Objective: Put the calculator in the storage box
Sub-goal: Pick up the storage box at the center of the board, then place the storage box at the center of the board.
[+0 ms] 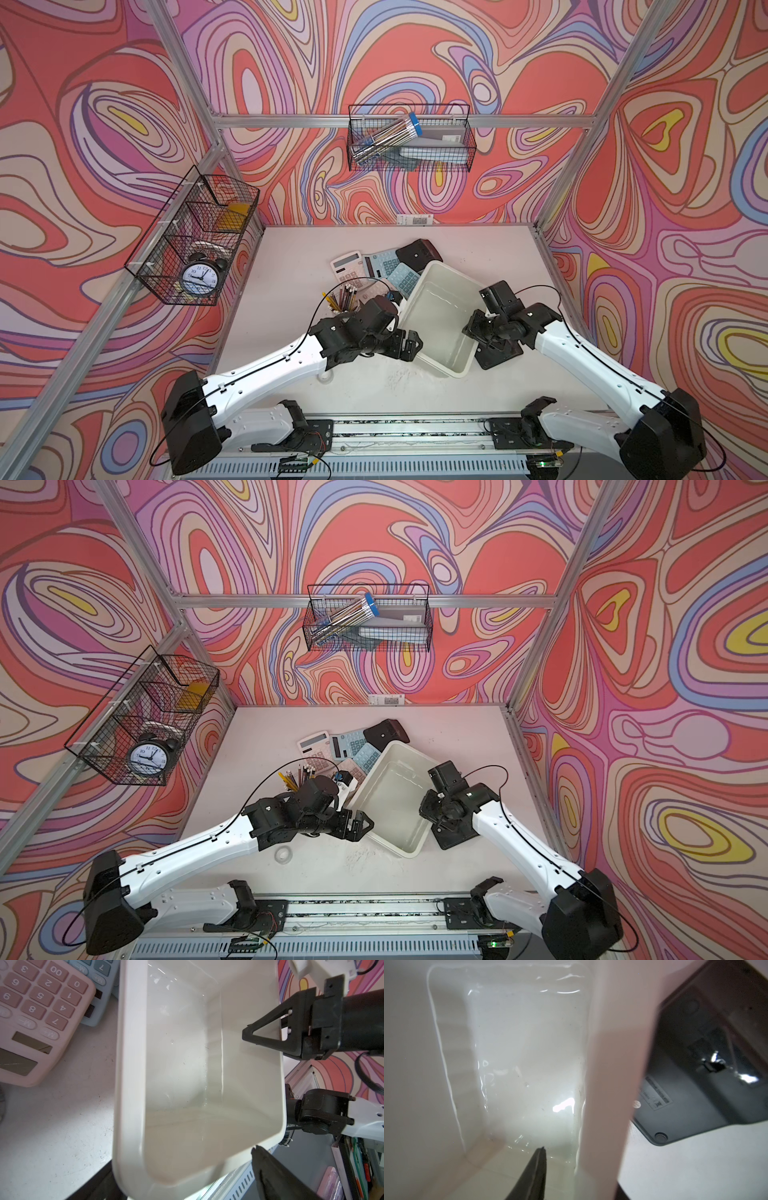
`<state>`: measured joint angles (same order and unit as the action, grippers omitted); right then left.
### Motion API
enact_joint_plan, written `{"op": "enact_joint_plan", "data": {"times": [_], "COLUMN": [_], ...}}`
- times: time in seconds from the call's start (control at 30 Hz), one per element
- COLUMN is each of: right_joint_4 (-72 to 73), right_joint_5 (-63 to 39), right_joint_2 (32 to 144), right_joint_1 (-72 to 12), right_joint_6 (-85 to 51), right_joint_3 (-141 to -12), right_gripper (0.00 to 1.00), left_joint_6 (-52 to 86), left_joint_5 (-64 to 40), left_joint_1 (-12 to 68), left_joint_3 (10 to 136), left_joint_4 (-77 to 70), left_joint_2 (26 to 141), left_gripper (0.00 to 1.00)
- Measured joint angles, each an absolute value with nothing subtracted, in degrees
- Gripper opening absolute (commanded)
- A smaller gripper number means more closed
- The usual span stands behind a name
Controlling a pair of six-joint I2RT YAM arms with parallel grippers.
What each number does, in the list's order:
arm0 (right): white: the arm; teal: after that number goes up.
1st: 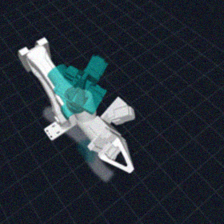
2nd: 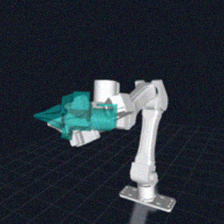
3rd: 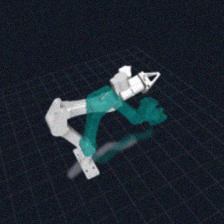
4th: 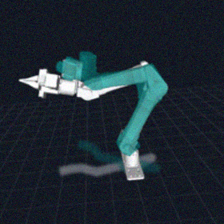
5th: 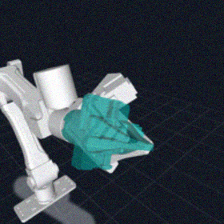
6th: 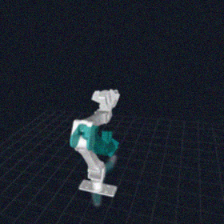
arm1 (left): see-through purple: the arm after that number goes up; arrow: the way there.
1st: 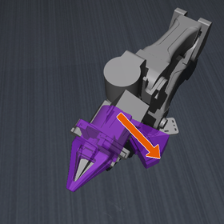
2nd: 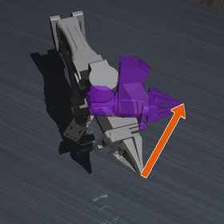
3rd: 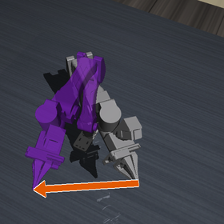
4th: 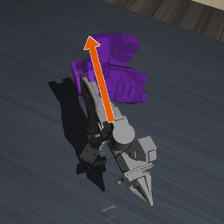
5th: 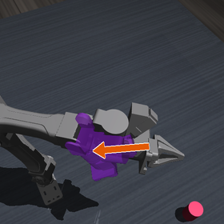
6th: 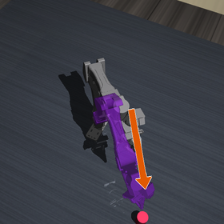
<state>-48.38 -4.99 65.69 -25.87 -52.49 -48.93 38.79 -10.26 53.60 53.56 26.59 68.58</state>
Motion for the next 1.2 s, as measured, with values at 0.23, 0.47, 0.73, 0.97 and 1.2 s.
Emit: {"op": "enact_joint_plan", "data": {"times": [0.23,0.47,0.73,0.97,1.2], "right_joint_4": [-52.2,-55.3,-55.7,-54.2,-53.9], "right_joint_5": [2.7,8.4,11.6,10.1,10.6], "right_joint_2": [65.6,68.1,75.7,84.4,94.6], "right_joint_1": [-25.9,-19.8,-4.8,3.6,4.4], "right_joint_6": [-51.0,-46.0,-35.3,-27.7,-20.9], "right_joint_3": [-55.9,-64.1,-70.3,-73.0,-82.5], "right_gripper": [0.12,0.11,0.10,0.10,0.11], "left_joint_6": [38.3,37.0,36.0,35.5,35.3], "left_joint_5": [-10.2,-7.7,-4.8,-2.9,-2.1], "left_joint_1": [53.6,53.6,53.6,53.6,53.6], "left_joint_3": [55.8,58.2,58.3,58.3,58.3], "left_joint_4": [26.6,26.9,28.4,29.7,30.2], "left_joint_2": [67.8,63.5,62.5,62.5,62.6], "left_gripper": [0.96,0.98,0.99,0.99,0.99]}}
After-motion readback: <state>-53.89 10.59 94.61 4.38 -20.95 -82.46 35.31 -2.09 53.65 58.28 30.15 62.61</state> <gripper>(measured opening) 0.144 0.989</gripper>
